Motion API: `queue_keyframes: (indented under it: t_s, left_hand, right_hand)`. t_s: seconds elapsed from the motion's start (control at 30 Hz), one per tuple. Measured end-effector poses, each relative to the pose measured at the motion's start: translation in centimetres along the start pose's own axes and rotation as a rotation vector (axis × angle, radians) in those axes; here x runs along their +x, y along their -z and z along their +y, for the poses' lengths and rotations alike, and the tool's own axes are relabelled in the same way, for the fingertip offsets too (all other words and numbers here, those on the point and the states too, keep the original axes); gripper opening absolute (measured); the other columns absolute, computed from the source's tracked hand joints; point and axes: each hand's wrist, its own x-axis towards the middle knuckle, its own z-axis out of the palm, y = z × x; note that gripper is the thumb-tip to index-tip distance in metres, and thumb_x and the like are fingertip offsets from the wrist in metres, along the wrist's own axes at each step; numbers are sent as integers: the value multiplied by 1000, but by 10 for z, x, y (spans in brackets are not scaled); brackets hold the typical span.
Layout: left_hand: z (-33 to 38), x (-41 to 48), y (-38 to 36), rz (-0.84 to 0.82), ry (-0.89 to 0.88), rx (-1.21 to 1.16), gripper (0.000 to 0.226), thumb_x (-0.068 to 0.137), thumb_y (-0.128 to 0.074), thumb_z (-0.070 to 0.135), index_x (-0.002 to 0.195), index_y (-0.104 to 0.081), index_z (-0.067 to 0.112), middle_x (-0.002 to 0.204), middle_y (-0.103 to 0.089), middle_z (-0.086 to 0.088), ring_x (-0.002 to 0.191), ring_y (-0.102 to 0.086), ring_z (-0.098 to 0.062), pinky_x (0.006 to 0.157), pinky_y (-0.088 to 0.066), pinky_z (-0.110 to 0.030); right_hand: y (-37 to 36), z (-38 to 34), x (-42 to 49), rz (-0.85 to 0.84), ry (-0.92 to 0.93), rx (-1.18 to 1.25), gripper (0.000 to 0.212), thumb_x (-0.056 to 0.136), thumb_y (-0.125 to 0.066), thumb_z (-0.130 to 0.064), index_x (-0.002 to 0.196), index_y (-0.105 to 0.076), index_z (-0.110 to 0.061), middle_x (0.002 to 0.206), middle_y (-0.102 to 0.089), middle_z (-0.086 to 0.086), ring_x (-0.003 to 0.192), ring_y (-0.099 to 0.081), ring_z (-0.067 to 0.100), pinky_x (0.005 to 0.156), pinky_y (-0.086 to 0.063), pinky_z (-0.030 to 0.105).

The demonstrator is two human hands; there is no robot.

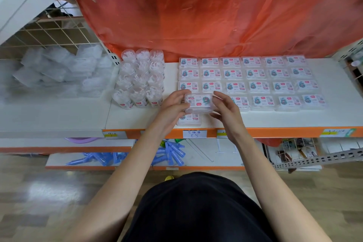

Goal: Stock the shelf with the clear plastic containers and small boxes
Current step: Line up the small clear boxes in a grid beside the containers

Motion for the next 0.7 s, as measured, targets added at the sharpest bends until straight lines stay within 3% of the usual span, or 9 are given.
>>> queue_keyframes:
  t_s: [0.1,0.2,0.33,0.57,0.7]
  left_hand:
    - [0,-1,0,-32,-21,51,42,90,-51,-12,121,-59,16,122,-64,-1,105,-64,-14,91,-52,-34]
    - [1,-1,-1,-28,-29,90,41,92,-51,-9,126,-57,15,123,-63,-1,104,-64,-11,87,-53,-30]
    - [-2,1,-5,55,-9,143,40,97,-58,14,135,-50,15,122,-60,3,108,-62,-11,89,-54,-30]
    - [-6,6,-15,91,31,242,30,96,-61,22,124,-57,12,117,-65,-6,99,-66,-18,87,-55,-33]
    - [-1,7,-23,84,12,210,26,96,-59,12,122,-58,11,101,-65,1,81,-65,-9,67,-57,-21]
  right_hand:
    - [-2,-6,5,22,-63,-41,32,94,-65,-28,126,-60,-22,108,-69,1,99,-65,15,81,-52,28]
    - [-5,-7,6,19,-89,-51,22,92,-67,-19,114,-66,-18,94,-71,0,86,-65,13,70,-51,23]
    - [-8,-8,6,65,-114,74,19,91,-65,-9,109,-66,-15,96,-71,6,83,-66,15,66,-53,22]
    - [-8,2,2,62,-146,101,44,88,-66,-2,128,-51,-12,94,-68,8,86,-64,20,82,-51,32]
    - [-8,5,1,28,-92,-23,63,85,-74,-6,139,-42,-13,106,-65,12,92,-68,17,81,-54,29]
